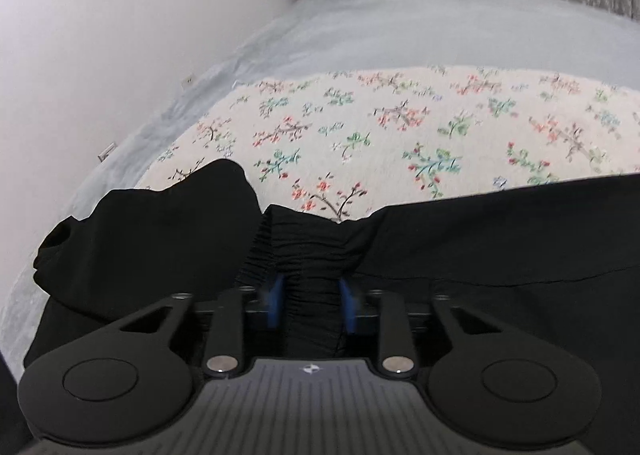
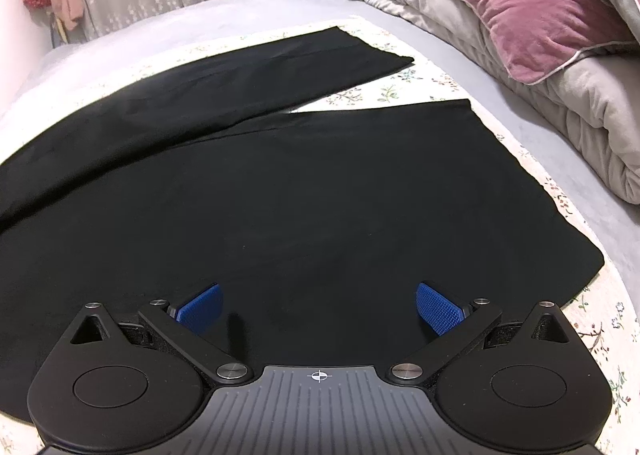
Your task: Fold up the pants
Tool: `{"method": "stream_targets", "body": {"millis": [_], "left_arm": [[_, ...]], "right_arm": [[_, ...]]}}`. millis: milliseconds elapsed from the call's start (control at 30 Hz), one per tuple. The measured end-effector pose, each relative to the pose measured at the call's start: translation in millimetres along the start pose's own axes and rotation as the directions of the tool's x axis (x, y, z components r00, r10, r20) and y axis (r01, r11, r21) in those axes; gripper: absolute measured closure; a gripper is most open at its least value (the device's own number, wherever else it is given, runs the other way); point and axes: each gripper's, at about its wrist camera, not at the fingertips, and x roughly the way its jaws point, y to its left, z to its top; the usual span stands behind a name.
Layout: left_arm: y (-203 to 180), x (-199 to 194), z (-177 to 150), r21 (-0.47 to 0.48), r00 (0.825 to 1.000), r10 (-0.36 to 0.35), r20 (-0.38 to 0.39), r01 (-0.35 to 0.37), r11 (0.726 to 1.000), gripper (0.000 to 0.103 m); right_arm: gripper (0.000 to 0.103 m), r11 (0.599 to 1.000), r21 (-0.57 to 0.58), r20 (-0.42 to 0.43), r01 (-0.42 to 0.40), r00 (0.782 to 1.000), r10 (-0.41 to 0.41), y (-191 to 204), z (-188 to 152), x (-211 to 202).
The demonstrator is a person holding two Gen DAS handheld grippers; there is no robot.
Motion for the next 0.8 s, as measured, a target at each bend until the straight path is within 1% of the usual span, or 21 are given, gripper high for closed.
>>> {"method": "stream_targets", "body": {"millis": [33, 100, 133, 200, 300, 367, 433, 567, 667, 733, 800], "left_arm": [[2.4, -4.3, 0.2, -0.021, 1.0, -0.004, 0.014, 0.004, 1.0, 0.063], [8.4, -14.2, 3.9, -0.092, 0.998, -0.022, 0.055, 0.027, 0.995, 0.067], [15.0, -22.8, 3.4, -0.134, 0.996, -0.037, 0.083, 0.048, 0.99, 0.068], [23.5, -41.2, 0.1, -0.177, 0.988, -0.059, 0.14, 0.083, 0.981, 0.069], [35.0, -66.6, -7.8, -0.206, 0.973, -0.093, 0.211, 0.137, 0.969, 0.069], [39.8, -78.9, -12.3, -0.212, 0.964, -0.113, 0.241, 0.166, 0.963, 0.069], [44.4, -84.7, -14.6, -0.212, 0.961, -0.124, 0.248, 0.178, 0.961, 0.069], [46.5, -77.6, -12.8, -0.196, 0.967, -0.122, 0.223, 0.168, 0.966, 0.069], [50.8, -78.4, -12.8, -0.213, 0.967, -0.133, 0.218, 0.181, 0.96, 0.07], [51.5, -81.6, -12.8, -0.215, 0.963, -0.142, 0.227, 0.192, 0.958, 0.07], [50.4, -84.8, -13.8, -0.213, 0.962, -0.15, 0.228, 0.2, 0.956, 0.07]], "right_arm": [[0.0, 1.0, -0.007, -0.001, -0.002, 1.0, 0.002, 1.1, 0.0, 1.7], [0.0, 1.0, -0.024, -0.002, -0.007, 1.0, 0.007, 4.5, -0.5, 2.8], [0.0, 0.999, -0.029, 0.001, -0.015, 1.0, 0.015, 4.9, 0.1, 3.6], [0.0, 0.999, -0.039, 0.009, -0.009, 1.0, 0.009, 5.1, 1.1, 4.1], [0.0, 1.0, -0.031, 0.013, -0.001, 1.0, 0.001, 1.7, 2.0, 4.4], [0.0, 1.0, -0.016, 0.014, -0.002, 1.0, 0.002, -1.0, 2.7, 4.8], [0.0, 1.0, -0.003, 0.014, -0.002, 1.0, 0.002, -3.7, 3.9, 5.8], [0.0, 1.0, 0.02, 0.022, 0.003, 1.0, -0.003, -6.8, 10.7, 10.4], [0.0, 0.999, 0.049, 0.028, -0.02, 0.999, 0.019, -11.2, 24.4, 15.9], [0.0, 0.997, 0.071, 0.047, -0.037, 0.998, 0.034, -16.8, 35.9, 19.0], [0.0, 0.995, 0.093, 0.052, -0.042, 0.998, 0.037, -24.1, 53.3, 26.6]]}}
